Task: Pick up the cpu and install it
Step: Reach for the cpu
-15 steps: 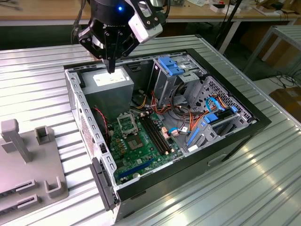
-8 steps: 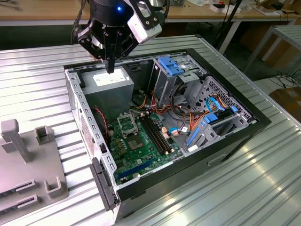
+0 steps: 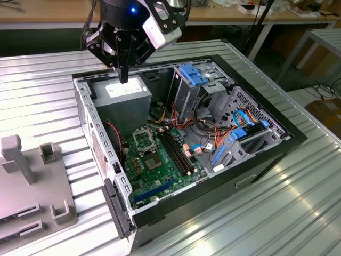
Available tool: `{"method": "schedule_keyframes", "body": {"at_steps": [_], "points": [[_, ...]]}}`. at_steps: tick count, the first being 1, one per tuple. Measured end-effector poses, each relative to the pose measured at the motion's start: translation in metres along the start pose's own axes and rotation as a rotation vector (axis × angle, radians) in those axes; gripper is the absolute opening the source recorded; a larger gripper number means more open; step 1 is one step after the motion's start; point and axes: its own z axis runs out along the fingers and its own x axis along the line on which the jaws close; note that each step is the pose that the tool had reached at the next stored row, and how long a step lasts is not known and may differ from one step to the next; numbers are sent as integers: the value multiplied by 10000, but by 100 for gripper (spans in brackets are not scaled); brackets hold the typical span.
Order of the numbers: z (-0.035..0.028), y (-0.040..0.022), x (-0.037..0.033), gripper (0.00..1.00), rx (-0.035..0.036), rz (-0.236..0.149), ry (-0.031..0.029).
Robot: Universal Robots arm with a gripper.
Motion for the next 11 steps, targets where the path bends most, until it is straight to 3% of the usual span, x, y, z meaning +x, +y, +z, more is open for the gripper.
{"method": "schedule_keyframes", "body": {"at_steps": [11], "points": [[1,-38,63,11,0,0,0]]}}
